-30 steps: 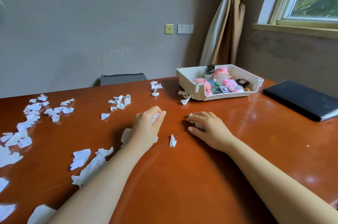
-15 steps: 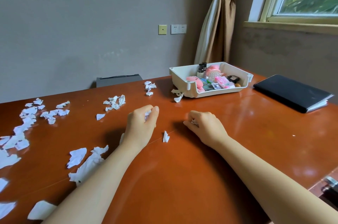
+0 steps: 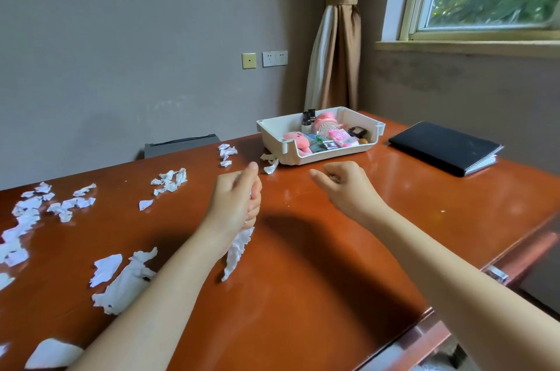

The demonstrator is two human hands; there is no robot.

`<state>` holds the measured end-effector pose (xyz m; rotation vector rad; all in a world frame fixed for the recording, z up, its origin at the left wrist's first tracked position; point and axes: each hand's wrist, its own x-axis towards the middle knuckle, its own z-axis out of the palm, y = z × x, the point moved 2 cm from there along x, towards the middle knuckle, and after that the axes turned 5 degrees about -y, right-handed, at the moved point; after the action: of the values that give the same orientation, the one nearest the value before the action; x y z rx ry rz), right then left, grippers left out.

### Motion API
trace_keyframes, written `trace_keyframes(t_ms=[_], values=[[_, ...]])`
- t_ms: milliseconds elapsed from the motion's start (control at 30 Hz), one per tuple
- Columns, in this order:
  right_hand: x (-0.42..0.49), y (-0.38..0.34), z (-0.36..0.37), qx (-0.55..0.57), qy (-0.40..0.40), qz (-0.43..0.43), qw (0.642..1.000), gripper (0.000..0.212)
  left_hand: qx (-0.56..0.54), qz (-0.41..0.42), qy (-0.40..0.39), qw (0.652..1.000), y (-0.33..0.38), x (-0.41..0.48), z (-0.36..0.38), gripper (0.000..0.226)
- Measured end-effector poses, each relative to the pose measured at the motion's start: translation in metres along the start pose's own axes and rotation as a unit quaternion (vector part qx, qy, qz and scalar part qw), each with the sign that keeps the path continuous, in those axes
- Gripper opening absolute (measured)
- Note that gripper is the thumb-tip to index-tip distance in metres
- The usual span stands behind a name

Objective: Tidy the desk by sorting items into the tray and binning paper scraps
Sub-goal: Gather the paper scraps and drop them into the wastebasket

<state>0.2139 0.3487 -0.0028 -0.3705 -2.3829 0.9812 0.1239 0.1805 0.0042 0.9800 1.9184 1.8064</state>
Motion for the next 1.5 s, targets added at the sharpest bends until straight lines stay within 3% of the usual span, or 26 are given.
trace_keyframes(t_ms=[233,333,433,500,800,1100,1233,1433,1500], values=[[-0.019,0.002,-0.013,0.035,-0.061,0.000,0.998,0.043,-0.080,-0.005,-0.013,0.997,0.020,-0.002,0.032,0.049],[-0.030,-0.008,-0.003,0.038,-0.139,-0.018,0.989,0.017,-0.126,-0.006,0.006,0.992,0.022,0.000,0.038,0.051],[-0.041,-0.016,0.016,0.072,-0.231,-0.027,0.970,0.029,-0.151,-0.004,0.019,0.988,0.021,0.002,0.041,0.050],[-0.043,-0.020,0.029,0.055,-0.254,-0.049,0.964,0.024,-0.155,-0.005,0.026,0.987,0.020,0.004,0.043,0.050],[-0.030,-0.012,0.033,0.030,-0.193,-0.031,0.980,0.035,-0.106,-0.008,0.072,0.992,0.009,0.012,0.034,0.047],[-0.041,0.003,-0.011,0.122,-0.098,0.024,0.987,0.033,-0.053,-0.051,0.117,0.990,0.000,0.016,0.067,0.043],[-0.049,0.012,-0.038,0.146,-0.024,0.046,0.988,0.038,-0.011,-0.075,0.085,0.994,-0.005,0.012,0.093,0.040],[-0.074,0.023,-0.087,0.146,0.022,0.041,0.988,0.016,-0.062,-0.082,-0.026,0.994,0.010,-0.001,0.141,0.042],[-0.087,0.031,-0.104,0.113,0.030,0.048,0.992,0.019,-0.074,-0.079,-0.078,0.991,0.015,-0.010,0.160,0.042]])
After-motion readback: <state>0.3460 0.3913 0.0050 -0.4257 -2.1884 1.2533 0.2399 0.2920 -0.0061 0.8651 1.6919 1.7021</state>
